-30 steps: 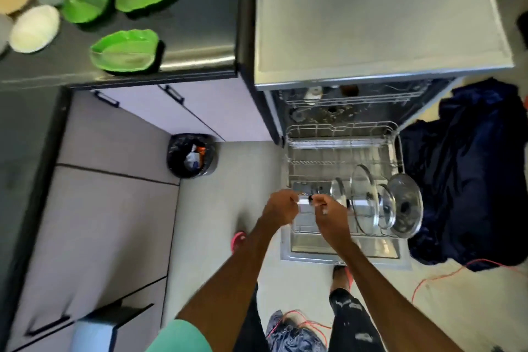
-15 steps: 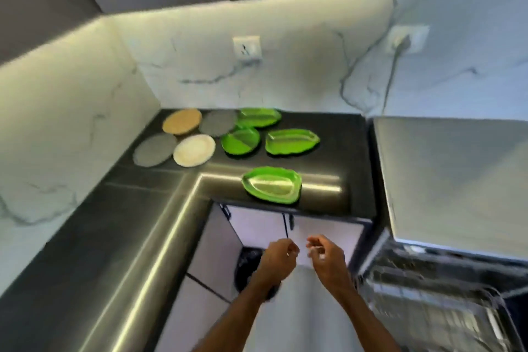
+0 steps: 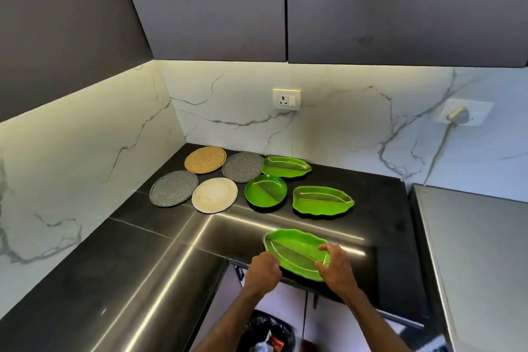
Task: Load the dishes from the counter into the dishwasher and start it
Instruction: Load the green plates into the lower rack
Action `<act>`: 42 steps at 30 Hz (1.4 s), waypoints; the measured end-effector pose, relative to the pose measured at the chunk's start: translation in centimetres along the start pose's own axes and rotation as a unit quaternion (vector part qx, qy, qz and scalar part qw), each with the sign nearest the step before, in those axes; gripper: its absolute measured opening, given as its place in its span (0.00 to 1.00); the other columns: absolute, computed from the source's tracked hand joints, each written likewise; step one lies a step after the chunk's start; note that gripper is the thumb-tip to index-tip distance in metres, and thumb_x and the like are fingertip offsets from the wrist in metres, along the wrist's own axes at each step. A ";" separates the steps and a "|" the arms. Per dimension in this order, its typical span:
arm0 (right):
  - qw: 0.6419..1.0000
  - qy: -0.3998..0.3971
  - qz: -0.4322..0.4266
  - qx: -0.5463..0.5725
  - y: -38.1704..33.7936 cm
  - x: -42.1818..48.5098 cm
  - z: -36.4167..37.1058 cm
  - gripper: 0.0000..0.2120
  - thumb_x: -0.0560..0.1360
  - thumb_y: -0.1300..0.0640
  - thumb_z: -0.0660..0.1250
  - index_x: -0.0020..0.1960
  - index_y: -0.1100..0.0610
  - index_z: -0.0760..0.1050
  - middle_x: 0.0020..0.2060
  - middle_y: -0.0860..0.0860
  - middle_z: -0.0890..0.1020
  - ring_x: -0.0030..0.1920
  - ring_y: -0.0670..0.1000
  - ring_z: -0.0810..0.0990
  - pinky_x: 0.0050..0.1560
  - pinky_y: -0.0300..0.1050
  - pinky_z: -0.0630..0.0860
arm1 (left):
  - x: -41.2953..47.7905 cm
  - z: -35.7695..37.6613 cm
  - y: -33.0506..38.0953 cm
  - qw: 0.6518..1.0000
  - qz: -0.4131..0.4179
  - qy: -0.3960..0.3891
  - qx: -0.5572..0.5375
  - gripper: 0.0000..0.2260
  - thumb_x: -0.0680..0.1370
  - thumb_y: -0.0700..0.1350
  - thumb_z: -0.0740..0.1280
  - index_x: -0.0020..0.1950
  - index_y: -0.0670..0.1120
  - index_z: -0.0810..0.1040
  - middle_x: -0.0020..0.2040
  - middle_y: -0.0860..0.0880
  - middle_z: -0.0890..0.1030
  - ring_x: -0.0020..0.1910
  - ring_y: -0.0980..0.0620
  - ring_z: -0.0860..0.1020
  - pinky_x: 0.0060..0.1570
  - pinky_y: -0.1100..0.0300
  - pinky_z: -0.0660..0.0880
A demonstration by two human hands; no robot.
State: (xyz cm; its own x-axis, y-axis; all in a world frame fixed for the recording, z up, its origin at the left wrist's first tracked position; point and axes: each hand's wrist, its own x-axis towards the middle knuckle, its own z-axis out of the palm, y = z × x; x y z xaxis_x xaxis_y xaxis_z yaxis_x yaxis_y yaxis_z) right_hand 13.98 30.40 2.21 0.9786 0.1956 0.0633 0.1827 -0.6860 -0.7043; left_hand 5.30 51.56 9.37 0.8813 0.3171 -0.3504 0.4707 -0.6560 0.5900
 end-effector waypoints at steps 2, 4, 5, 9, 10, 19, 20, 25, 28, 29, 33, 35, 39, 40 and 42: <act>0.998 -0.040 0.008 -0.055 2.1 3.7 1.1 0.27 0.65 0.53 0.77 0.61 0.61 0.77 0.56 0.58 0.81 0.58 0.62 0.79 0.62 0.52 0.72 | 1.4 0.1 -0.2 0.998 -0.049 -0.019 0.030 0.09 0.71 0.42 0.62 0.32 0.40 0.69 0.35 0.42 0.78 0.42 0.38 0.78 0.41 0.53 0.73; 0.987 -0.093 0.029 -0.129 3.7 6.9 1.9 0.37 0.69 0.45 0.76 0.71 0.60 0.70 0.65 0.59 0.76 0.67 0.61 0.74 0.69 0.55 0.68 | 3.0 1.3 -1.0 0.996 -0.083 -0.031 0.020 0.16 0.73 0.46 0.65 0.30 0.41 0.62 0.29 0.47 0.68 0.39 0.38 0.73 0.40 0.51 0.71; 0.979 -0.116 0.039 -0.161 4.3 7.9 2.2 0.41 0.71 0.41 0.74 0.75 0.59 0.65 0.70 0.59 0.72 0.71 0.60 0.70 0.71 0.54 0.66 | 3.6 2.0 -1.6 0.993 -0.110 -0.038 0.011 0.18 0.74 0.49 0.66 0.31 0.42 0.64 0.29 0.47 0.68 0.39 0.41 0.74 0.43 0.51 0.73; 0.964 -0.194 0.010 -0.182 5.8 10.2 3.2 0.30 0.74 0.43 0.70 0.71 0.55 0.67 0.65 0.57 0.70 0.67 0.58 0.72 0.67 0.50 0.70 | 7.2 7.5 -5.4 0.975 -0.197 -0.049 -0.085 0.29 0.63 0.69 0.65 0.41 0.43 0.74 0.41 0.43 0.82 0.44 0.46 0.82 0.46 0.53 0.78; 0.963 -0.214 0.003 -0.162 5.9 10.7 3.4 0.23 0.75 0.46 0.68 0.66 0.54 0.71 0.61 0.55 0.73 0.63 0.58 0.75 0.64 0.50 0.72 | 8.3 9.1 -6.6 0.969 -0.214 -0.044 -0.114 0.31 0.58 0.72 0.63 0.38 0.43 0.72 0.37 0.45 0.80 0.39 0.48 0.81 0.44 0.51 0.78; 0.967 -0.235 -0.006 0.102 2.3 17.1 1.7 0.03 0.78 0.57 0.69 0.46 0.50 0.78 0.40 0.47 0.84 0.42 0.43 0.81 0.48 0.47 0.78 | 8.9 2.9 2.5 0.824 -0.345 -0.084 -0.442 0.42 0.65 0.69 0.75 0.68 0.41 0.74 0.66 0.42 0.76 0.59 0.41 0.77 0.44 0.41 0.83; 0.958 -0.256 0.004 0.128 1.8 17.4 1.5 0.01 0.77 0.55 0.70 0.47 0.50 0.79 0.42 0.47 0.85 0.44 0.44 0.83 0.48 0.47 0.79 | 9.2 2.6 2.2 0.810 -0.344 -0.096 -0.466 0.42 0.65 0.68 0.77 0.68 0.42 0.74 0.67 0.40 0.76 0.61 0.38 0.77 0.43 0.40 0.83; 0.916 -0.299 0.058 0.260 1.0 19.4 1.0 0.15 0.72 0.50 0.72 0.54 0.57 0.80 0.48 0.55 0.86 0.49 0.57 0.85 0.53 0.54 0.81 | 10.7 0.9 3.1 0.788 -0.294 -0.039 -0.540 0.17 0.80 0.47 0.70 0.65 0.39 0.76 0.54 0.38 0.85 0.51 0.38 0.85 0.44 0.47 0.83; 0.893 -0.287 0.102 0.331 0.4 20.5 0.3 0.15 0.74 0.48 0.73 0.49 0.61 0.80 0.40 0.53 0.85 0.42 0.52 0.81 0.41 0.41 0.79 | 12.5 -0.2 3.9 0.786 -0.248 -0.004 -0.566 0.12 0.81 0.41 0.68 0.63 0.41 0.77 0.53 0.41 0.86 0.53 0.41 0.85 0.45 0.47 0.83; 0.904 -0.258 0.100 0.327 0.3 21.1 -0.1 0.19 0.72 0.42 0.73 0.47 0.59 0.81 0.39 0.49 0.85 0.40 0.48 0.81 0.39 0.39 0.77 | 13.2 -0.5 4.2 0.787 -0.244 0.006 -0.567 0.11 0.81 0.40 0.68 0.63 0.41 0.77 0.53 0.40 0.86 0.53 0.40 0.84 0.44 0.47 0.83; 0.988 0.012 0.032 0.149 2.3 25.0 -1.4 0.10 0.70 0.51 0.79 0.48 0.50 0.81 0.46 0.45 0.84 0.48 0.48 0.82 0.51 0.43 0.74 | 14.9 -1.7 4.9 0.782 -0.238 0.040 -0.574 0.07 0.80 0.37 0.67 0.58 0.39 0.78 0.46 0.39 0.86 0.45 0.40 0.85 0.33 0.49 0.82; 0.998 0.051 0.017 0.026 4.3 27.5 -1.6 0.23 0.65 0.51 0.83 0.56 0.53 0.78 0.54 0.52 0.81 0.55 0.56 0.78 0.57 0.45 0.69 | 15.4 -2.2 5.0 0.762 -0.246 0.045 -0.597 0.05 0.80 0.34 0.67 0.55 0.38 0.78 0.42 0.37 0.86 0.42 0.39 0.84 0.30 0.47 0.81; 0.971 -0.096 0.128 -0.176 6.8 30.4 -1.7 0.53 0.61 0.34 0.79 0.76 0.54 0.61 0.74 0.61 0.65 0.73 0.62 0.63 0.69 0.58 0.68 | 16.0 -3.1 4.9 0.739 -0.263 0.044 -0.618 0.05 0.79 0.33 0.68 0.54 0.36 0.79 0.42 0.34 0.85 0.39 0.36 0.84 0.32 0.45 0.81; 0.958 -0.135 0.142 -0.208 7.3 30.5 -1.7 0.55 0.61 0.32 0.77 0.78 0.52 0.57 0.75 0.59 0.62 0.75 0.61 0.62 0.70 0.57 0.67 | 16.1 -3.1 4.8 0.742 -0.262 0.045 -0.615 0.05 0.78 0.32 0.68 0.54 0.35 0.79 0.41 0.35 0.85 0.37 0.37 0.84 0.33 0.47 0.81; 0.945 -0.171 0.145 -0.239 7.5 30.3 -1.4 0.53 0.62 0.31 0.76 0.77 0.48 0.55 0.73 0.55 0.64 0.74 0.57 0.65 0.70 0.53 0.68 | 16.3 -3.3 4.3 0.751 -0.247 0.052 -0.610 0.05 0.78 0.30 0.68 0.53 0.33 0.79 0.39 0.35 0.85 0.35 0.38 0.84 0.33 0.50 0.81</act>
State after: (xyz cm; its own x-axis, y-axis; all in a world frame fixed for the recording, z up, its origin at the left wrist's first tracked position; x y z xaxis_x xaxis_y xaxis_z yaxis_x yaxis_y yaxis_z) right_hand 45.11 30.21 -0.13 0.9213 0.1092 -0.3733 0.0127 -0.9677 -0.2518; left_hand 21.81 56.11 8.59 0.5541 0.4096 -0.7247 0.3749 0.6545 0.6565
